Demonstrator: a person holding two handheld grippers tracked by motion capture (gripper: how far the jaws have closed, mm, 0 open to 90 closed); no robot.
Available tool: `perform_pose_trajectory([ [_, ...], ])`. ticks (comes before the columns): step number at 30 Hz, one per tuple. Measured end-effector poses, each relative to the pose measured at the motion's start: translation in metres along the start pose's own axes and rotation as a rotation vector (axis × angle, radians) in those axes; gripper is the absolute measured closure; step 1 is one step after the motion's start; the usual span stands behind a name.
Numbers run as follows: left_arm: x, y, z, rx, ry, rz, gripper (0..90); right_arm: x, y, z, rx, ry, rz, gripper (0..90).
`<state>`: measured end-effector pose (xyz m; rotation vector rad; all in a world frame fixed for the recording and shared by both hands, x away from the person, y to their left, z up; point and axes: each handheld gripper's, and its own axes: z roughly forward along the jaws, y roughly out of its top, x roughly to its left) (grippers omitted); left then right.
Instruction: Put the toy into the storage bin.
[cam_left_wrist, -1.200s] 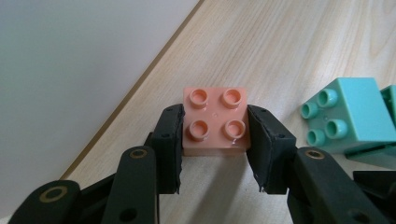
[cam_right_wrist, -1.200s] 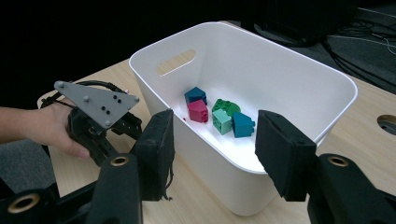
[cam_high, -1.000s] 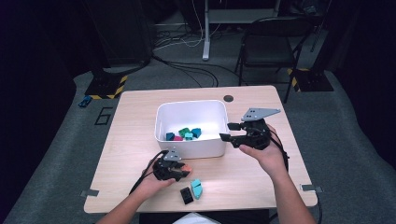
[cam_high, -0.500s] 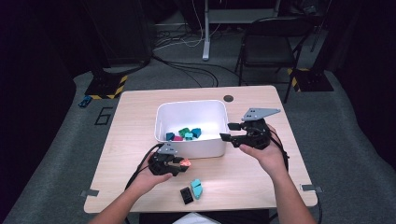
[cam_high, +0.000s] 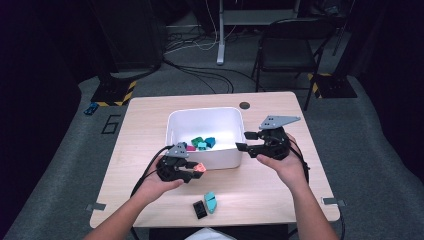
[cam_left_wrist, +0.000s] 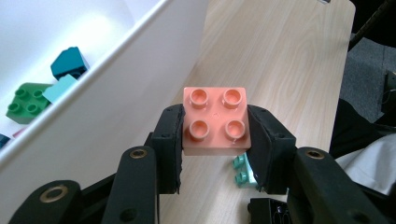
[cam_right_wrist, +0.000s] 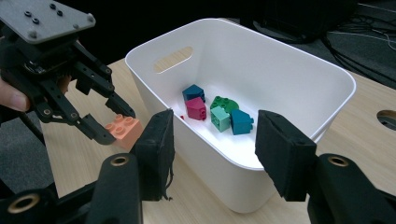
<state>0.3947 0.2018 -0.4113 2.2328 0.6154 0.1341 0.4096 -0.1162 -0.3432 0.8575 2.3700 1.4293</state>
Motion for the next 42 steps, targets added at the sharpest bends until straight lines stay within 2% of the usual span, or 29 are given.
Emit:
perform_pose_trajectory([
  [9,-0.002,0.017,-0.016,-0.027,-0.002,0.012,58.4,0.000,0.000,0.000,0.000,0.001,-0.002,46.6],
  [15,-0.003,0.030,-0.026,-0.028,-0.006,0.023,58.4,-0.001,0.000,0.000,0.000,0.000,0.002,46.6],
  [24,-0.003,0.046,-0.035,-0.041,-0.018,0.027,58.5,-0.001,0.000,-0.001,-0.004,-0.003,0.002,46.5],
  [29,0.002,0.053,-0.038,-0.055,-0.020,0.025,58.4,0.000,0.000,-0.002,-0.005,-0.004,0.004,46.6],
  [35,0.013,0.061,-0.040,-0.079,-0.031,-0.008,58.5,-0.001,0.000,-0.002,-0.005,-0.005,0.003,46.6],
  [37,0.021,0.065,-0.040,-0.085,-0.023,-0.025,58.5,-0.001,0.000,-0.003,-0.007,-0.006,0.003,46.5],
  [41,0.029,0.069,-0.040,-0.087,-0.004,-0.035,58.4,-0.002,0.000,-0.003,-0.008,-0.006,0.004,46.5],
  [42,0.035,0.072,-0.039,-0.091,0.004,-0.043,58.4,-0.002,0.000,-0.003,-0.009,-0.005,0.005,46.5],
])
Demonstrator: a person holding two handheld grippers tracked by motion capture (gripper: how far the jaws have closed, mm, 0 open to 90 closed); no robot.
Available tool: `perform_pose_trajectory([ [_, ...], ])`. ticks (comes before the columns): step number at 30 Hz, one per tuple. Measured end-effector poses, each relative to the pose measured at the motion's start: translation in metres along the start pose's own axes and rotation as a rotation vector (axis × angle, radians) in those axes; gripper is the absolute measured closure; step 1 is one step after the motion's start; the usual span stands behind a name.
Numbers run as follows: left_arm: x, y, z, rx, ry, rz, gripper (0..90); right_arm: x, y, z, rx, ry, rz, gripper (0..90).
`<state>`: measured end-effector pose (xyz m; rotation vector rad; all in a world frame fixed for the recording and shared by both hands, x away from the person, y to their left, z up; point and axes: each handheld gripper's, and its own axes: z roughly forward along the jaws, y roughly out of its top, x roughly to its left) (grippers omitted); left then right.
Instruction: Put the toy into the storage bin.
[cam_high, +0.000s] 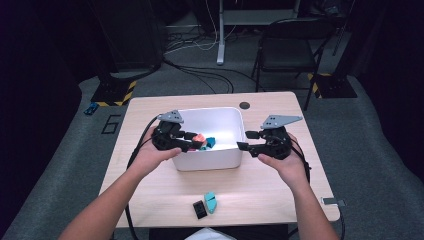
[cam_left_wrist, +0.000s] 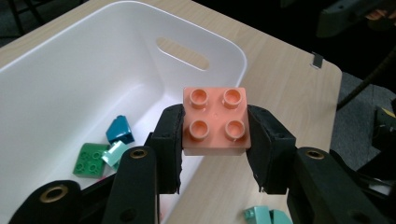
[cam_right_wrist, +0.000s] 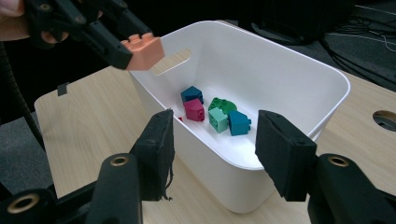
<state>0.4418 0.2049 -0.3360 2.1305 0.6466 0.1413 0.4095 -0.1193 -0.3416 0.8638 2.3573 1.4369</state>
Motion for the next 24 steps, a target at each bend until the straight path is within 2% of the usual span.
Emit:
perform_pose_trajectory([
  [4,0.011,0.006,0.002,-0.004,0.021,-0.022,58.5,0.000,0.000,0.000,0.001,0.000,-0.002,46.5],
  [10,0.024,0.015,0.007,-0.006,0.031,-0.043,58.4,-0.001,0.000,-0.001,0.000,-0.001,0.002,46.4],
  [24,0.041,0.036,0.030,0.000,0.070,-0.042,58.4,-0.002,0.000,-0.002,-0.003,0.001,0.002,46.4],
])
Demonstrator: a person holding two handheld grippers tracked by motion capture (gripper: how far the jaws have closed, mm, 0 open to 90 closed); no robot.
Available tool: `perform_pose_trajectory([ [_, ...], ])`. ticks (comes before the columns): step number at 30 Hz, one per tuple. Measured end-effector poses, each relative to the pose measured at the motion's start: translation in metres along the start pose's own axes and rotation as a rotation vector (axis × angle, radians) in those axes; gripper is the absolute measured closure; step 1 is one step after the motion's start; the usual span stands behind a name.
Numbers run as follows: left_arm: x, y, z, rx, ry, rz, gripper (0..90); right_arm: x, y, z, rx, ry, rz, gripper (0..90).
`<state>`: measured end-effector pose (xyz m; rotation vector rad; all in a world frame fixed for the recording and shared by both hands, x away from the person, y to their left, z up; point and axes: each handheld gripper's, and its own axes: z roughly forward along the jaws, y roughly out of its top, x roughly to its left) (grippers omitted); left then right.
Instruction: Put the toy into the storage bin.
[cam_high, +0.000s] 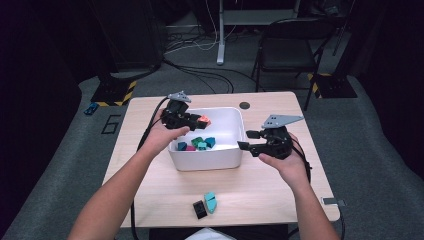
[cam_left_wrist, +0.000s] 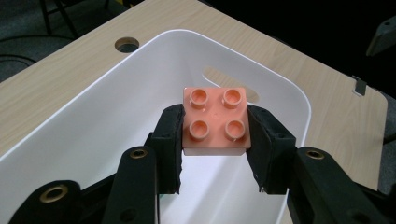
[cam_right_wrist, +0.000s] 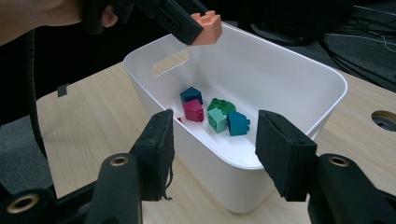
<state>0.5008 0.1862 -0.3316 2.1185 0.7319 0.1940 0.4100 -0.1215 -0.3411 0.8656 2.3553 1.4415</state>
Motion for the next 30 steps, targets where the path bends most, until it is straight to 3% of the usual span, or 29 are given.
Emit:
perform_pose_trajectory([
  [19,0.007,0.009,0.054,0.029,-0.021,0.000,58.4,-0.001,-0.001,0.002,0.003,0.005,0.000,46.4],
  [30,0.014,0.007,0.082,0.067,0.000,0.004,58.3,-0.002,-0.001,0.002,0.003,0.006,0.004,46.4],
])
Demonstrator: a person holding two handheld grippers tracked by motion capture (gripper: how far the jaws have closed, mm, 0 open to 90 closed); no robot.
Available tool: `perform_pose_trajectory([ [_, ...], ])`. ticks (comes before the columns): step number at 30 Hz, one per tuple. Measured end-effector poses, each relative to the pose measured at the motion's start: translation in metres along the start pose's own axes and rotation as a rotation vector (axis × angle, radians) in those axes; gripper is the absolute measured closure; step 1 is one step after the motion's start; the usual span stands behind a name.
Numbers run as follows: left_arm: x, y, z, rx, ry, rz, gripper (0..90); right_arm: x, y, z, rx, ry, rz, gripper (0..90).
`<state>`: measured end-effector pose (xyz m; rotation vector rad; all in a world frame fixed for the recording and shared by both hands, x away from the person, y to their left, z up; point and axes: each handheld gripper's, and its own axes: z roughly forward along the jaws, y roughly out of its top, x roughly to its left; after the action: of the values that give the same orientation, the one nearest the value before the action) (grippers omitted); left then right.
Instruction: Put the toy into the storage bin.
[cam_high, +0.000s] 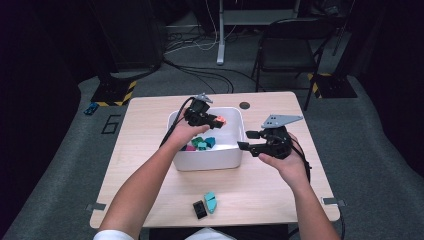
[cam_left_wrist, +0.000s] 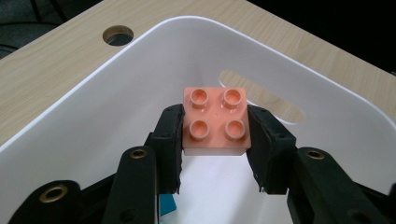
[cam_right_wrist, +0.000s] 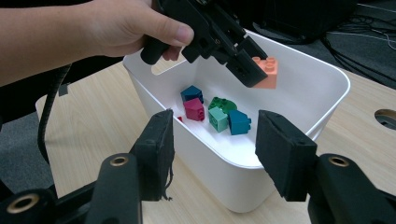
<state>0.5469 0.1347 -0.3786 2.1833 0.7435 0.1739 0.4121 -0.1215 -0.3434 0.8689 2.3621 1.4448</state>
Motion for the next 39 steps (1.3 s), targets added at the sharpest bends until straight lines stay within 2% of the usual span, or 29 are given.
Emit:
perform_pose_trajectory([
  [6,0.000,-0.001,0.012,0.025,0.008,-0.009,58.3,0.000,0.000,0.000,0.001,0.001,-0.001,46.4],
  [11,0.002,-0.001,0.015,0.045,0.011,-0.006,58.3,0.000,0.000,0.000,0.000,0.001,-0.001,46.4],
  [13,0.004,-0.002,0.015,0.059,0.024,-0.005,58.2,0.000,0.000,0.000,-0.001,0.001,-0.002,46.4],
  [16,0.005,-0.003,0.015,0.053,0.032,-0.012,57.9,0.000,0.000,0.000,0.001,0.000,-0.001,46.4],
  [17,0.005,-0.002,0.013,0.064,0.032,-0.007,57.6,0.000,0.000,0.000,0.002,0.000,-0.002,46.4],
  [21,0.004,-0.002,0.010,0.043,0.027,-0.021,53.4,0.000,0.000,0.000,-0.001,-0.001,-0.003,46.4],
  [29,-0.002,0.001,-0.011,0.011,0.039,0.015,53.3,0.000,0.000,-0.001,-0.004,-0.003,-0.003,46.4],
  [39,-0.014,-0.003,-0.051,-0.040,0.032,0.054,54.1,0.000,0.000,-0.001,-0.003,-0.008,-0.003,46.3],
])
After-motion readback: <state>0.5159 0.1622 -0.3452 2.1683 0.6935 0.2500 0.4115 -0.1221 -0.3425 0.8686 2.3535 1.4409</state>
